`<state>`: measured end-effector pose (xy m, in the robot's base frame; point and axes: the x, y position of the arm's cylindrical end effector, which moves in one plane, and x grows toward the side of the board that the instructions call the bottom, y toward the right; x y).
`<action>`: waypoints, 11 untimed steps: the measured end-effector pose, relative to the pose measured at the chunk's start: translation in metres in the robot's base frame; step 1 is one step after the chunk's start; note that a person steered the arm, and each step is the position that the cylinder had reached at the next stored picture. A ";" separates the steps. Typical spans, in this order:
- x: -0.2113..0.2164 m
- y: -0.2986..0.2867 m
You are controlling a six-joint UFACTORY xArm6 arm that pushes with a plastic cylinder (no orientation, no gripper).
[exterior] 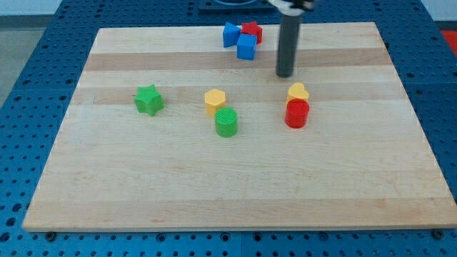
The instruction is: Slide the red circle towards the blue cube
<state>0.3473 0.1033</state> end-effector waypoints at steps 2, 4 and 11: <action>0.064 0.044; 0.115 0.028; 0.071 -0.029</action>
